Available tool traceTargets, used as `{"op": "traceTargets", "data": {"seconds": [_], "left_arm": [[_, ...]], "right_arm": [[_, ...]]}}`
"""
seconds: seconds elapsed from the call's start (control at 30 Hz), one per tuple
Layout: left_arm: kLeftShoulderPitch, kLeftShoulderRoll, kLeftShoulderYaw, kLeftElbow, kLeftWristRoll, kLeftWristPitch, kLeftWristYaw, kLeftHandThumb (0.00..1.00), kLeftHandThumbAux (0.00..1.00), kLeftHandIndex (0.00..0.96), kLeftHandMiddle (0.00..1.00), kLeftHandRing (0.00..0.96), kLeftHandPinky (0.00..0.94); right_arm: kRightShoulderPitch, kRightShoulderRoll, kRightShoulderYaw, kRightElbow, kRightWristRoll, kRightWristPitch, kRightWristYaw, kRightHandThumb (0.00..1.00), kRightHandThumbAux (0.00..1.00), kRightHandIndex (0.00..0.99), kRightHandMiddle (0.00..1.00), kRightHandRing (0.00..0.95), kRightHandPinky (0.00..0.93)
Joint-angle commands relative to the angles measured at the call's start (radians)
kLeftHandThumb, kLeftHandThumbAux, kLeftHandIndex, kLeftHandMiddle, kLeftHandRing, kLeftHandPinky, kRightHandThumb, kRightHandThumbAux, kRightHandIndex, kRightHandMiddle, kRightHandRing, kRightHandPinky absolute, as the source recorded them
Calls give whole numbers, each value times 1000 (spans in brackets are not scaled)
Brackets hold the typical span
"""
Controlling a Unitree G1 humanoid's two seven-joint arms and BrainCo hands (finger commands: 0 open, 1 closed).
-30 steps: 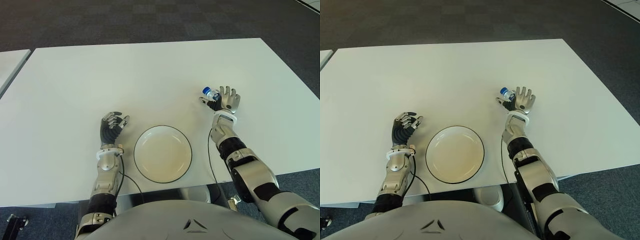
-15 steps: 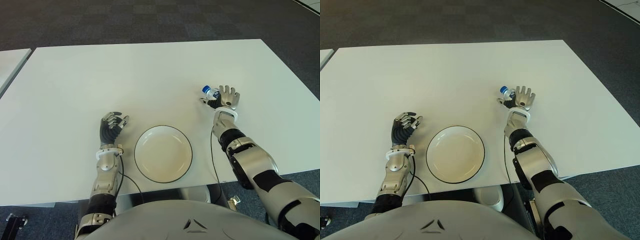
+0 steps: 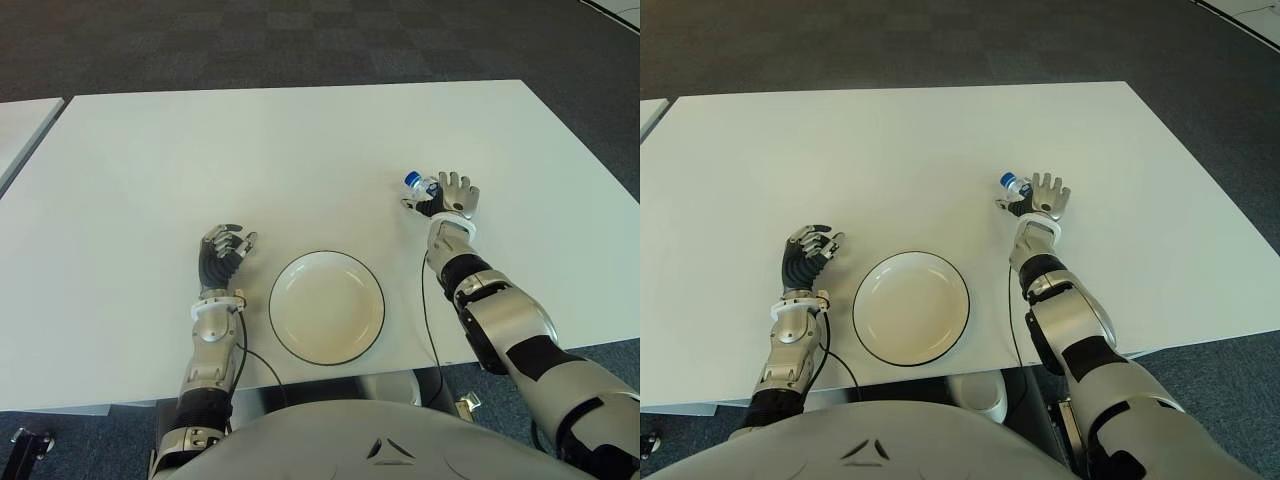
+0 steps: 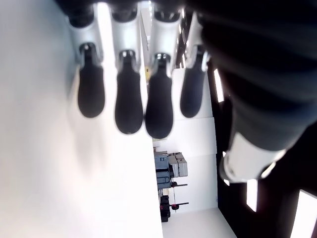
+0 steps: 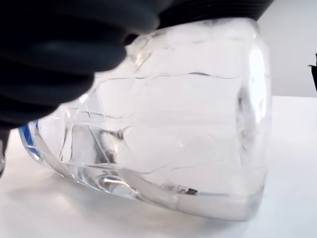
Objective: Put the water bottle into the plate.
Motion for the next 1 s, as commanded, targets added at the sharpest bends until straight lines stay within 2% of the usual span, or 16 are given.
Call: {"op": "traceTargets", "data": {"seconds": [0.03, 0.13, 0.2, 0.23, 0.33, 0.37, 0.43, 0.53, 0.63, 0.7, 0.83, 1.0], "left_arm": [[0, 5, 10, 29, 0, -3, 16, 707, 711, 433, 646, 630, 601], [-4, 6, 11, 36, 5, -11, 20, 707, 711, 433, 647, 632, 602], [-6, 6, 12, 41, 9, -17, 23, 707, 711, 433, 648, 633, 602], [-7, 6, 13, 43, 10, -19, 24, 707, 711, 433, 646, 631, 599], [-8, 7, 13, 48, 10, -24, 26, 707, 711, 433, 644, 629, 595], [-9, 6, 13, 49, 10, -25, 26, 707, 711, 433, 642, 626, 592], [-9, 6, 14, 50, 8, -28, 24, 707, 711, 433, 641, 624, 590], [-9, 7, 17, 52, 6, -29, 21, 707, 711, 433, 642, 625, 592], [-9, 8, 20, 52, 2, -28, 18, 707, 711, 433, 645, 626, 594], [-9, 8, 20, 52, -2, -28, 15, 707, 711, 433, 646, 627, 595], [-8, 9, 21, 52, -4, -32, 13, 707, 711, 434, 647, 626, 591], [-9, 10, 21, 53, -2, -30, 16, 707, 711, 434, 650, 629, 596]], "right_arm": [[112, 36, -30, 35, 84, -48, 33, 560, 421, 0, 0, 0, 30], [122, 35, -43, 28, 100, -65, 12, 543, 459, 0, 1, 11, 99], [127, 34, -48, 25, 106, -73, 0, 537, 482, 66, 51, 68, 171], [129, 34, -50, 24, 108, -77, -4, 545, 494, 156, 114, 131, 230], [135, 33, -58, 23, 117, -87, -19, 566, 509, 271, 199, 213, 306], [136, 33, -61, 22, 120, -90, -24, 616, 579, 327, 247, 249, 336], [139, 34, -75, 21, 133, -98, -38, 671, 653, 388, 318, 303, 378], [141, 37, -95, 21, 153, -106, -56, 696, 683, 415, 400, 378, 439], [141, 40, -107, 22, 164, -110, -68, 710, 699, 430, 564, 562, 596], [141, 41, -113, 22, 170, -114, -77, 712, 702, 434, 620, 623, 648], [140, 44, -128, 19, 186, -121, -87, 714, 707, 436, 689, 689, 710], [143, 46, -150, 6, 209, -143, -87, 713, 712, 436, 720, 720, 753]]}}
